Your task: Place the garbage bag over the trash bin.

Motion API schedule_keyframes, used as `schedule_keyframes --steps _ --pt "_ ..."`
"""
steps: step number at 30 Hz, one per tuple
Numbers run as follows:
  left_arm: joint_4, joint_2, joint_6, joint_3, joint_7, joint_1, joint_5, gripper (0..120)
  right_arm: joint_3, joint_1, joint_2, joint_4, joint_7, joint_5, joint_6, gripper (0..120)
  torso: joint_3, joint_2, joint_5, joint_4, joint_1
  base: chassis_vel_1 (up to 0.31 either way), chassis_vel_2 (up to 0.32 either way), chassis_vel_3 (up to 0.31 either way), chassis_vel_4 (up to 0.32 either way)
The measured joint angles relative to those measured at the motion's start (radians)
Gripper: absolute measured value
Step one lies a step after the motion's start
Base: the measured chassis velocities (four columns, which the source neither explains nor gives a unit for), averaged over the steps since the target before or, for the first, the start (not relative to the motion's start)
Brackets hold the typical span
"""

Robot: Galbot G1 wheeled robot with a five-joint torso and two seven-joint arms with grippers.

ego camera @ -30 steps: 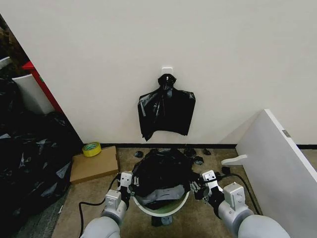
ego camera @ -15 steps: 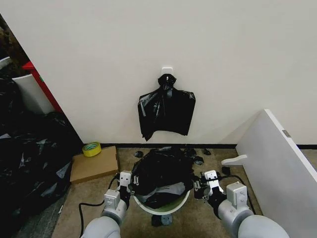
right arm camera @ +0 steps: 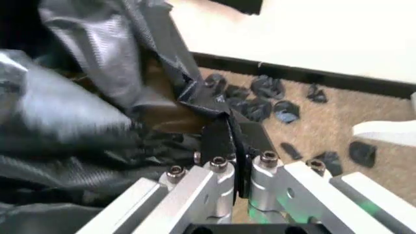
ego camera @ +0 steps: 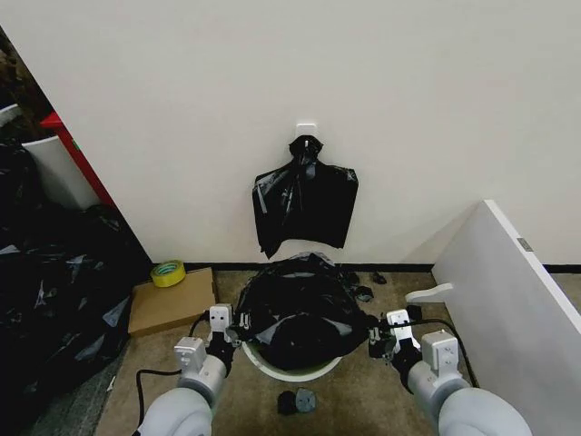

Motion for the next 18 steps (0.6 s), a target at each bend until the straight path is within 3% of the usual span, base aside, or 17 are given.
schedule_keyframes --steps 11,18 --pt "-0.009 -0.004 0.0 -0.006 0.02 0.0 -0.055 1 0.007 -0.024 -0.03 -0.091 -0.08 -0.048 0.01 0 0.0 0.0 0.0001 -0.0001 0.0 0.0 0.0 0.0 0.0" --pt "-0.007 -0.027 -0.007 -0.015 -0.022 -0.033 -0.16 1 0.008 -0.139 -0.051 -0.093 -0.259 -0.1 0.086 0 0.0 0.0 -0.0001 -0.0004 0.0 0.0 0.0 0.0 0.0"
